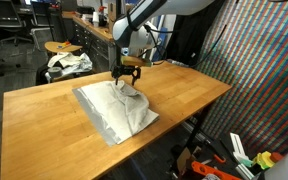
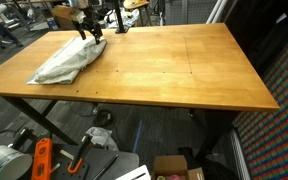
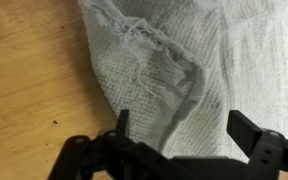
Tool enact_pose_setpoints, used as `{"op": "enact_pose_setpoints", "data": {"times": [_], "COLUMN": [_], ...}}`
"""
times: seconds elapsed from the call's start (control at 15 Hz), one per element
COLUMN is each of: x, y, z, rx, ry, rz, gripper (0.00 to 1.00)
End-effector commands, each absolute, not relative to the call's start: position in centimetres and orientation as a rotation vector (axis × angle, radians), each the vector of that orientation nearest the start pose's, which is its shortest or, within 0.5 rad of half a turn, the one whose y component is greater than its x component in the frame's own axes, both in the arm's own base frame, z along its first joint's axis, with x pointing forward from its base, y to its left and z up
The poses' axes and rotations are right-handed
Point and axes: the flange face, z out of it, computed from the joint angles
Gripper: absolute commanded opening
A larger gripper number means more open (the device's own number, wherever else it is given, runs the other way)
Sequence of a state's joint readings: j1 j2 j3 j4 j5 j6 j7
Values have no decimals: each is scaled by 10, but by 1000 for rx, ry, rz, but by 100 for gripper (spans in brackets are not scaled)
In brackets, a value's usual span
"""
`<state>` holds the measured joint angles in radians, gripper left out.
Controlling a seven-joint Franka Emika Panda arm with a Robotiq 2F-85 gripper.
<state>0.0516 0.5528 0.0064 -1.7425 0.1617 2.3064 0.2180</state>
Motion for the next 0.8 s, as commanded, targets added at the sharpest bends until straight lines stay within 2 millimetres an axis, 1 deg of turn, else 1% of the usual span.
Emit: {"op": "enact_pose_setpoints", "data": {"times": [0.0, 0.2, 0.27, 0.33, 0.6, 0.73], "x": [665, 665, 665, 665, 666, 667], "y": [43, 44, 45, 45, 43, 41], "z": [252, 243, 241, 240, 239, 240], "rx": [-3061, -3092, -3098, -3101, -3103, -3100], "ry": [426, 434, 435, 437, 455, 468], "rz": [-8, 5, 10, 8, 7, 2], "gripper": [100, 100, 75, 75, 42, 28]}}
